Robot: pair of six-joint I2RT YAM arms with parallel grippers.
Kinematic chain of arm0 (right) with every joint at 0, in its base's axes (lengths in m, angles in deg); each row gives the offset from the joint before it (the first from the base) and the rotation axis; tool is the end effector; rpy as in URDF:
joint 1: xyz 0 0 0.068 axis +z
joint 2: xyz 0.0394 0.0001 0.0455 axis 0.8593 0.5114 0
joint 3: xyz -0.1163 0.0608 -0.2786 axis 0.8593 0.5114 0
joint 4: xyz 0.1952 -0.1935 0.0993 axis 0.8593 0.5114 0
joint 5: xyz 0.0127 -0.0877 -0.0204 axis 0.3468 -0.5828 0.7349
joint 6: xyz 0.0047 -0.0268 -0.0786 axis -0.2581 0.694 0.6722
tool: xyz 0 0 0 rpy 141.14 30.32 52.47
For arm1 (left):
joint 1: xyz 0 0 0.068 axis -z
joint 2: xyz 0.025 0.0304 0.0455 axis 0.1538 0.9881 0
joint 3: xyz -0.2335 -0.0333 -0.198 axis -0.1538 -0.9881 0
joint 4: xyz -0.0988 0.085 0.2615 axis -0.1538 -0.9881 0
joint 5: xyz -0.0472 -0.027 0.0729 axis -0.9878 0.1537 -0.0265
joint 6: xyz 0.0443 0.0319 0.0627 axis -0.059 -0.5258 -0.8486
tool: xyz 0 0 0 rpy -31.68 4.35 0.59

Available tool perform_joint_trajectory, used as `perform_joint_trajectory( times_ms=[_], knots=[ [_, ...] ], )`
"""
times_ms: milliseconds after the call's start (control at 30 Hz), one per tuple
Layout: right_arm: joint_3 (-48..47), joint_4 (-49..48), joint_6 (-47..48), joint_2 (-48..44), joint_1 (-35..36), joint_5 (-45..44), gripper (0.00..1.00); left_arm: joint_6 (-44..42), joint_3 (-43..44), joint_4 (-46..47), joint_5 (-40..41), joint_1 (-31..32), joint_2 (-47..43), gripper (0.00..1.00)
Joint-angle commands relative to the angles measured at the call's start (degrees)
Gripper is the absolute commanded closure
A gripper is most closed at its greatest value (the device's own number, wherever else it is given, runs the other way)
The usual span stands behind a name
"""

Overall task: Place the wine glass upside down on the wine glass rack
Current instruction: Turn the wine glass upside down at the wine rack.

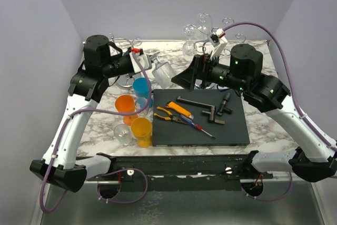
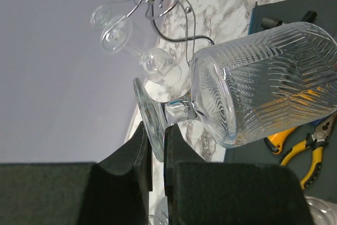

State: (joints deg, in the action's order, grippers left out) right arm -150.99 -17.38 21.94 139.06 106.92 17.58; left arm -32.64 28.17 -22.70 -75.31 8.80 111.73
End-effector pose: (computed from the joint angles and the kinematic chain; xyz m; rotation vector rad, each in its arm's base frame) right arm 0.1950 0.2326 0.5156 -0.3973 1.9141 1.1177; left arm 0.2608 -0.1354 0.5035 1.3108 1.1907 -0.3615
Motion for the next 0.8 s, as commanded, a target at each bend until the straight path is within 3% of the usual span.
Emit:
perform_joint_trajectory(
  times_ms=[0,167,633,767],
  knots=[
    [-3.02,2.63,7.51,1.89,0.31,1.0,0.01,-15.86,-5.01,8.75,-12.4,0.53,-5.94,1.0],
    [5.0,-8.59,11.17,1.3,0.31,10.43,0.0,-21.95,-6.11,8.8,-14.82,1.71,-7.41,1.0],
    [14.69,-24.07,13.33,2.79,0.31,19.15,0.01,-31.59,-8.71,8.89,-16.1,4.67,-9.45,1.0],
    [15.61,-25.13,13.02,3.81,0.31,21.01,0.15,-31.95,-8.54,8.86,-16.02,4.85,-9.43,1.0]
  ],
)
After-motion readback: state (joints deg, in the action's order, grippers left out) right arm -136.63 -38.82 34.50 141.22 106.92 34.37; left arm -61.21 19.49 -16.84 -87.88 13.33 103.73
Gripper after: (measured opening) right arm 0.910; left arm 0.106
